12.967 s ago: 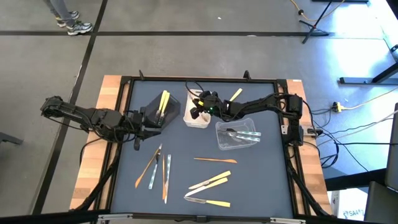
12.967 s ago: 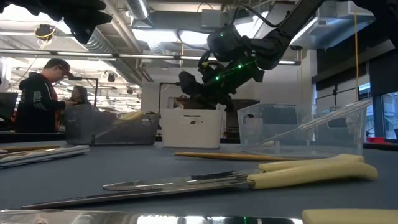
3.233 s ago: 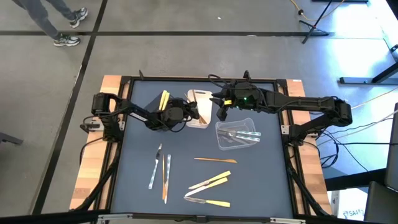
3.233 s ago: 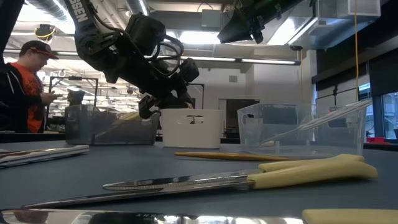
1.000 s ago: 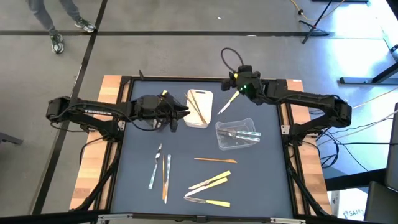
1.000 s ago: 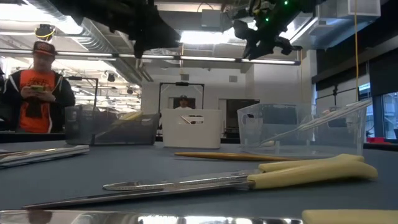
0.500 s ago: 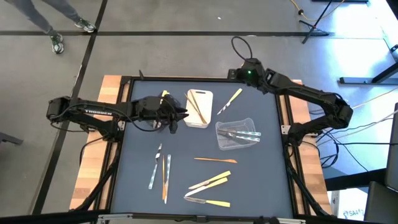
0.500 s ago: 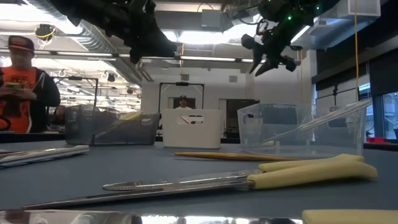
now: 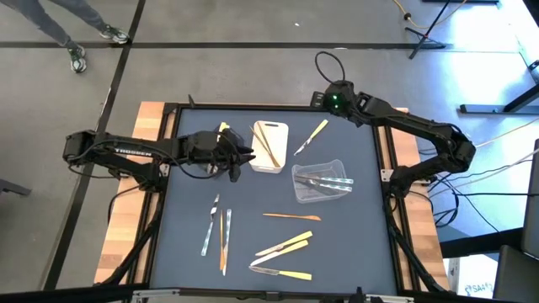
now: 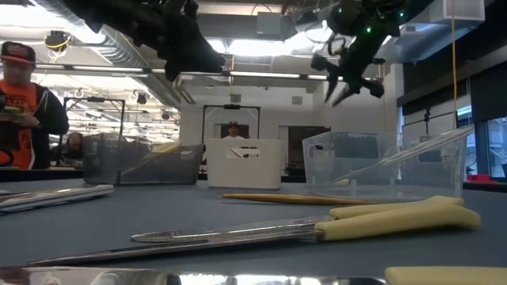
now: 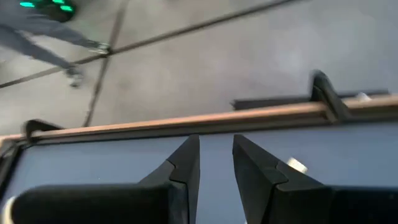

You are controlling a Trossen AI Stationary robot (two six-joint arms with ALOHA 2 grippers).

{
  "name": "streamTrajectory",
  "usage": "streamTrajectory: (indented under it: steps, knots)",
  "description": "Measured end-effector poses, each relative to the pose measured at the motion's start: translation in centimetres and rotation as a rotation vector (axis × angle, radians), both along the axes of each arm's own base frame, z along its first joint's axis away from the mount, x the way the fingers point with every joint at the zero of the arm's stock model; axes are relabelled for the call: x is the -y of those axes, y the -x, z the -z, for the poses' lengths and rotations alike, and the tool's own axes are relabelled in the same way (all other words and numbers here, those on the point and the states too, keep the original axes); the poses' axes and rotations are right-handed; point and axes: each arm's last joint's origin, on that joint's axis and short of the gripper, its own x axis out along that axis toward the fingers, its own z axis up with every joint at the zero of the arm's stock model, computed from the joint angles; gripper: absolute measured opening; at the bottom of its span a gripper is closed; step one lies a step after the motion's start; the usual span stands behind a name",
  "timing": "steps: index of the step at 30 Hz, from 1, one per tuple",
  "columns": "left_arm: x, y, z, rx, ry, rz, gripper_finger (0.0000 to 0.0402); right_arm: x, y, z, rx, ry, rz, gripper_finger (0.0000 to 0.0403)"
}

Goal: Sort silverware by color (type)
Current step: Put the yellow knife into the black bin

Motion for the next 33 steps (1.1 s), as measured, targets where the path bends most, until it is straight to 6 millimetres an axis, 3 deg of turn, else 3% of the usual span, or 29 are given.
streamTrajectory:
  steps: [13,33]
  knots:
    - [0.9,-0.1,0.0,-0.003,0.0,0.034,0.0103,0.9,-1.1,4.3,-0.122,-0.174,0.042,0.0083]
    - [1.1,-0.1,0.1,-0.006,0.001,0.041,0.0103,1.8,-3.0,9.6,-0.083,-0.416,0.185,0.0083]
